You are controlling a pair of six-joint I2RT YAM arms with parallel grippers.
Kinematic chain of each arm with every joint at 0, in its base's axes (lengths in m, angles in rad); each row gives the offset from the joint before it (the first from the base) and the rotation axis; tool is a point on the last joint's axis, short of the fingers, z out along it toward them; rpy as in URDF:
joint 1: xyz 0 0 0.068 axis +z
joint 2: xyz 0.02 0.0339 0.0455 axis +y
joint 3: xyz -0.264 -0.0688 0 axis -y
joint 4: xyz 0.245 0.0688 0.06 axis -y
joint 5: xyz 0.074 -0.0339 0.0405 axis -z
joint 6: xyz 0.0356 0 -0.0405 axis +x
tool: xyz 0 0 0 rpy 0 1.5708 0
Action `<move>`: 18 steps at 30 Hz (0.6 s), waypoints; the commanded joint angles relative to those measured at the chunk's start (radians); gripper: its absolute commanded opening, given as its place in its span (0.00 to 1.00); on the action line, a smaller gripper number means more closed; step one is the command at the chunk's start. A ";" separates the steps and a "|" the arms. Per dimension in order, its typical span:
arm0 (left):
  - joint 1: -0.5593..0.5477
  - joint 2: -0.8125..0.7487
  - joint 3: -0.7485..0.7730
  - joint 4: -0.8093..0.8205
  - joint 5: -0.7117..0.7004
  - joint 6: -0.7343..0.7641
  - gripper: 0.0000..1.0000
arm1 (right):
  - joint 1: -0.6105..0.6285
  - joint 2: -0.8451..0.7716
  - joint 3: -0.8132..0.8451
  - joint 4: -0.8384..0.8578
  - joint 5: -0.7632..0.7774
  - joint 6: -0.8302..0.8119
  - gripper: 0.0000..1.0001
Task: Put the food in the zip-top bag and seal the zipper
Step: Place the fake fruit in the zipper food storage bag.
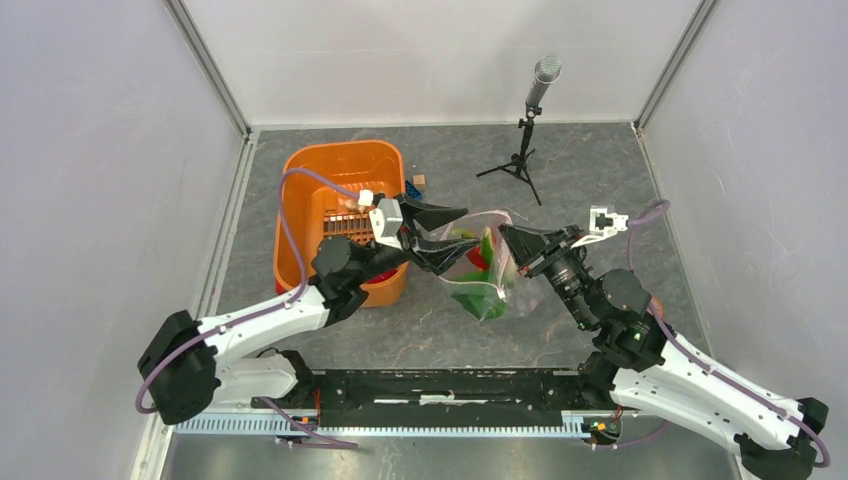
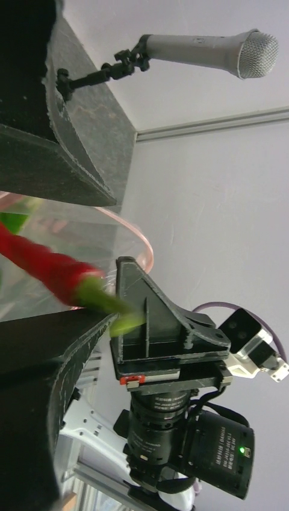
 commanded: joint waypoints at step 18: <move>-0.004 -0.212 0.431 -1.292 0.073 0.357 0.64 | 0.001 0.015 0.006 -0.015 0.031 -0.046 0.00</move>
